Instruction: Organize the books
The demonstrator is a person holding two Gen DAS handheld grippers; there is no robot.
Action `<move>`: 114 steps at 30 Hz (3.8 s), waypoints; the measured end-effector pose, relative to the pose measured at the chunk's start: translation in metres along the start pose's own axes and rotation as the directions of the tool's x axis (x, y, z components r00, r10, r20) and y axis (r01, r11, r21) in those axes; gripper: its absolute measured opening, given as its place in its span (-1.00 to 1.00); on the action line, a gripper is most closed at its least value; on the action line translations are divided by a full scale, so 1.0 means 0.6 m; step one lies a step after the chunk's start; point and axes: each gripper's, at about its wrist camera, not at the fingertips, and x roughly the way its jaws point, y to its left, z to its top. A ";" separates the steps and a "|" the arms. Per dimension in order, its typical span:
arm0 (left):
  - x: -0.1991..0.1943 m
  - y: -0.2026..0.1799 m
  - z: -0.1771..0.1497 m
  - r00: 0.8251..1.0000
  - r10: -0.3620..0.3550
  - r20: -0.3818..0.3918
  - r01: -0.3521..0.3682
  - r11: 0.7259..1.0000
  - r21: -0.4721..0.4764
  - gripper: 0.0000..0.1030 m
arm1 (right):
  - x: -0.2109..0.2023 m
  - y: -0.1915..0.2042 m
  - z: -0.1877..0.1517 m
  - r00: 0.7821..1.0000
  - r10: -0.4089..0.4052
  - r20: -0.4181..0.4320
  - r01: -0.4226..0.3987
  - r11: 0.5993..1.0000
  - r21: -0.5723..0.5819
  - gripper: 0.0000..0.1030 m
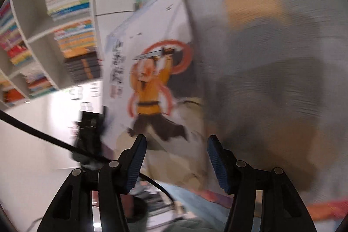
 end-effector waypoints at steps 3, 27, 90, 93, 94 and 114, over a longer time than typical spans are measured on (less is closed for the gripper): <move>-0.010 0.024 0.006 0.999 -0.035 -0.004 0.035 0.998 -0.060 -0.80 | 0.006 -0.006 0.000 0.997 0.074 0.004 -0.075 0.997 0.022 0.08; -0.167 -0.133 -0.073 0.902 0.311 0.299 -0.427 0.743 0.515 -0.74 | 0.101 0.276 -0.147 0.840 -0.471 0.269 0.518 0.550 -0.655 -0.51; -0.509 -0.058 0.245 0.703 0.406 0.583 -0.649 0.701 0.294 -0.46 | 0.385 0.350 0.049 0.766 -0.567 0.303 0.643 0.676 -0.361 -0.25; -0.410 -0.097 0.293 0.804 0.410 0.431 -0.576 0.719 0.389 -0.43 | 0.368 0.342 0.074 0.761 -0.557 0.334 0.646 0.701 -0.303 -0.16; -0.374 -0.104 0.317 0.820 0.421 0.387 -0.561 0.725 0.400 -0.43 | 0.364 0.341 0.082 0.748 -0.563 0.350 0.658 0.697 -0.286 -0.05; -0.160 -0.024 0.439 0.634 0.726 0.266 -0.772 0.574 0.272 -0.43 | 0.408 0.345 0.130 0.609 -0.621 0.494 0.790 0.526 -0.313 -0.19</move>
